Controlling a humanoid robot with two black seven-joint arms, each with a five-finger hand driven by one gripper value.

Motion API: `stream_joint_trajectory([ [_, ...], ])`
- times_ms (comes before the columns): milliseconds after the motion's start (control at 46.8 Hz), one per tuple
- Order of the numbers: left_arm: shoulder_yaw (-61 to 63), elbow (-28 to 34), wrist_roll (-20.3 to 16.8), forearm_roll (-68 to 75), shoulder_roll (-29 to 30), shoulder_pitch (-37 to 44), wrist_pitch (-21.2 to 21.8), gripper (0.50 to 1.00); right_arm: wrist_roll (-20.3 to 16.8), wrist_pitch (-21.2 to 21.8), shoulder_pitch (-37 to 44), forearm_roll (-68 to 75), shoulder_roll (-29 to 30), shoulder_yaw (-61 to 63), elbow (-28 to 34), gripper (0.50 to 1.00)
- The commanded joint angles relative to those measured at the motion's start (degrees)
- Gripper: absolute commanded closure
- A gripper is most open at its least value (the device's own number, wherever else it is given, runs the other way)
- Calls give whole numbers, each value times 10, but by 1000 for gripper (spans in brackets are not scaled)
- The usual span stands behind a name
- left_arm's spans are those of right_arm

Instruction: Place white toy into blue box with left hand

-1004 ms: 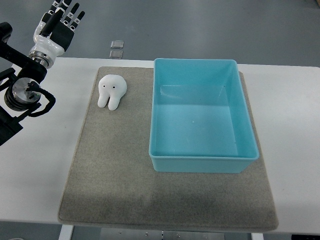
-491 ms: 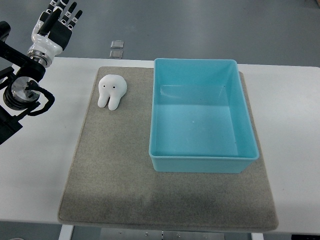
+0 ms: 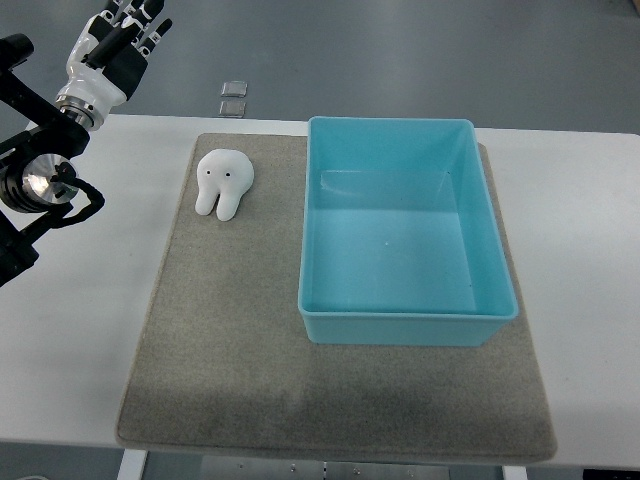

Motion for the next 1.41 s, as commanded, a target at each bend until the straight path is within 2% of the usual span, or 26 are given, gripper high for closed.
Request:
stream_joint_trajectory([
  [0, 0, 0, 0, 0, 0, 1, 0, 500, 0, 0, 0, 0, 0, 0, 0, 564],
  [1089, 8, 21, 0, 12, 6, 0, 7, 500, 0, 0, 0, 0, 0, 0, 0, 564],
  [1196, 9, 32, 0, 70, 6, -2, 7, 501, 0, 0, 0, 0, 0, 0, 0, 564],
  [1388, 9, 62, 0, 299, 8, -5, 12, 504, 0, 0, 0, 0, 0, 0, 0, 564],
])
